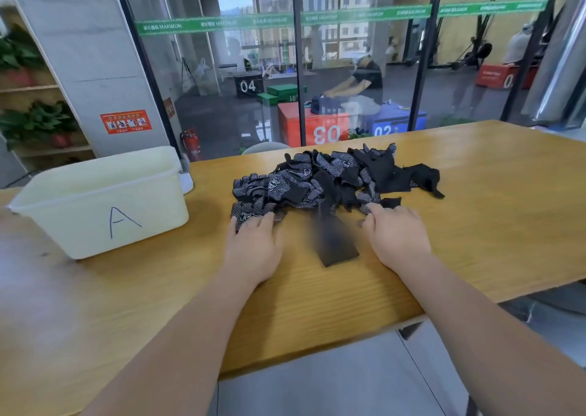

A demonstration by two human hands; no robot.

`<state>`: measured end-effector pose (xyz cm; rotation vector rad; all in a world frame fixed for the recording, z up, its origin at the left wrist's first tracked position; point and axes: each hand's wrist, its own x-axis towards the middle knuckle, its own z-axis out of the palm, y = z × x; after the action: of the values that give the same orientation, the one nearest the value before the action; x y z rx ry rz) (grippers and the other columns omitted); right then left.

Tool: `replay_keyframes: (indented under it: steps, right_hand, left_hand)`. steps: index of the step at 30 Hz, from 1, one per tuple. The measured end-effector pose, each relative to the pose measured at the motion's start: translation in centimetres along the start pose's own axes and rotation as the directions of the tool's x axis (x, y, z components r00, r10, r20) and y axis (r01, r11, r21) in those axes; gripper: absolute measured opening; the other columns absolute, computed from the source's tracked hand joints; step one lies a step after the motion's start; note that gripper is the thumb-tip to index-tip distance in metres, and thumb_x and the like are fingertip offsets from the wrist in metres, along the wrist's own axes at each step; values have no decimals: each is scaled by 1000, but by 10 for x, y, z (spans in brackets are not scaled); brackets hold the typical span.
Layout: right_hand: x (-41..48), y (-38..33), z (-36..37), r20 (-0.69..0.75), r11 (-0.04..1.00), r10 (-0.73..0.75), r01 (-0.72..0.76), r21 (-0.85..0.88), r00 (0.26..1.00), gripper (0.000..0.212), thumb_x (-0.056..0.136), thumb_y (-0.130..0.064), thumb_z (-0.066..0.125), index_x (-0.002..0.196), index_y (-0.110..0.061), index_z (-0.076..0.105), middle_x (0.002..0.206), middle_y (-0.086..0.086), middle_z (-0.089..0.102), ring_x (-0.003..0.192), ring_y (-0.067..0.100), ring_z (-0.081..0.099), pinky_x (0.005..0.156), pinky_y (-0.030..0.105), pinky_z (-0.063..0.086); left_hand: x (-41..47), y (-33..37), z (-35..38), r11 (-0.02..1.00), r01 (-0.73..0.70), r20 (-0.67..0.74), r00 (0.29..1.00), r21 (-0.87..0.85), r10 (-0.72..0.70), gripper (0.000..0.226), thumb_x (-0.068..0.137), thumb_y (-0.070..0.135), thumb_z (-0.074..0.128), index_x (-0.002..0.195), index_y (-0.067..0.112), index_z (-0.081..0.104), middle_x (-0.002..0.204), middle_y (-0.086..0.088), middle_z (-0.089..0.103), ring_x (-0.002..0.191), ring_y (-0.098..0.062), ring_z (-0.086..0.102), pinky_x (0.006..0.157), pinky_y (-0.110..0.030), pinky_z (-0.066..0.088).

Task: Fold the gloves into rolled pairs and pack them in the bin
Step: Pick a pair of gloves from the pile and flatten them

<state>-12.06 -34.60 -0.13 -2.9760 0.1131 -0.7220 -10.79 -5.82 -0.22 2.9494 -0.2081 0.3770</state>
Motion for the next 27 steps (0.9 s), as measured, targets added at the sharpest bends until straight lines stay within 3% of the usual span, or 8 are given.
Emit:
replay_keyframes:
  steps: [2, 5, 7, 9, 14, 17, 21, 27]
  right_hand:
    - [-5, -3, -4, -43, 981, -15, 23, 194, 999, 41, 107, -31, 41, 142, -23, 62, 102, 2, 74, 97, 29, 64, 85, 42, 54]
    - [-5, 2, -5, -44, 936, 34, -16, 351, 998, 34, 108, -31, 41, 135, -29, 62, 116, 0, 73, 100, 27, 67, 85, 43, 56]
    - [-3, 7, -3, 10, 935, 79, -78, 346, 997, 32, 107, -31, 41, 130, -29, 64, 111, 1, 75, 98, 28, 68, 84, 43, 56]
    - [-3, 10, -3, 61, 943, 90, -105, 317, 994, 31, 106, -28, 44, 126, -28, 67, 110, 3, 76, 100, 30, 68, 85, 43, 56]
    - [-17, 3, -16, 24, 978, -18, 13, 208, 1000, 31, 104, -24, 48, 119, -32, 73, 102, -5, 78, 93, 22, 69, 87, 37, 56]
    - [-29, -7, -21, 22, 968, -136, 128, 214, 990, 29, 98, -22, 54, 112, -33, 76, 103, -8, 77, 95, 19, 67, 91, 34, 52]
    - [-42, -31, -24, 72, 897, -256, 209, 388, 964, 27, 95, -23, 63, 116, -32, 77, 114, -10, 72, 103, 13, 62, 93, 30, 51]
    - [-38, -84, -17, 144, 834, -457, 367, 412, 878, 35, 100, -34, 63, 134, -28, 70, 135, -10, 64, 120, 17, 55, 112, 35, 43]
  left_hand:
    - [2, -7, -5, 998, -12, -52, 999, -68, 9, 62, 109, 54, 29, 162, 23, 36, 167, -1, 38, 157, -23, 27, 131, -48, 13]
    - [-11, 9, -11, 938, -317, -163, 942, -141, 294, 54, 105, 48, 45, 154, 24, 50, 158, 4, 50, 148, -19, 42, 125, -43, 32]
    - [-22, 24, -8, 870, -459, -76, 888, -181, 453, 55, 103, 52, 42, 151, 28, 54, 155, 7, 54, 144, -15, 47, 123, -41, 36]
    - [-30, 32, -3, 857, -478, 37, 869, -193, 493, 56, 103, 59, 34, 146, 32, 58, 153, 11, 56, 143, -13, 48, 122, -42, 36]
    - [-38, 14, -14, 895, -434, -87, 900, -104, 427, 35, 103, 55, 41, 106, 32, 67, 105, 16, 65, 100, -12, 61, 99, -40, 49]
    - [-43, -11, -19, 933, -348, -133, 933, -92, 335, 22, 101, 50, 54, 95, 33, 64, 96, 15, 56, 95, -14, 57, 86, -38, 51]
    - [-54, -46, -20, 963, -226, -97, 972, -144, 213, 9, 100, 44, 62, 107, 39, 62, 116, 17, 51, 109, -12, 53, 89, -36, 51]
    - [-50, -81, -33, 989, -62, 87, 993, -138, 74, 38, 107, 34, 53, 145, 38, 50, 155, 6, 51, 135, -23, 53, 103, -41, 48]
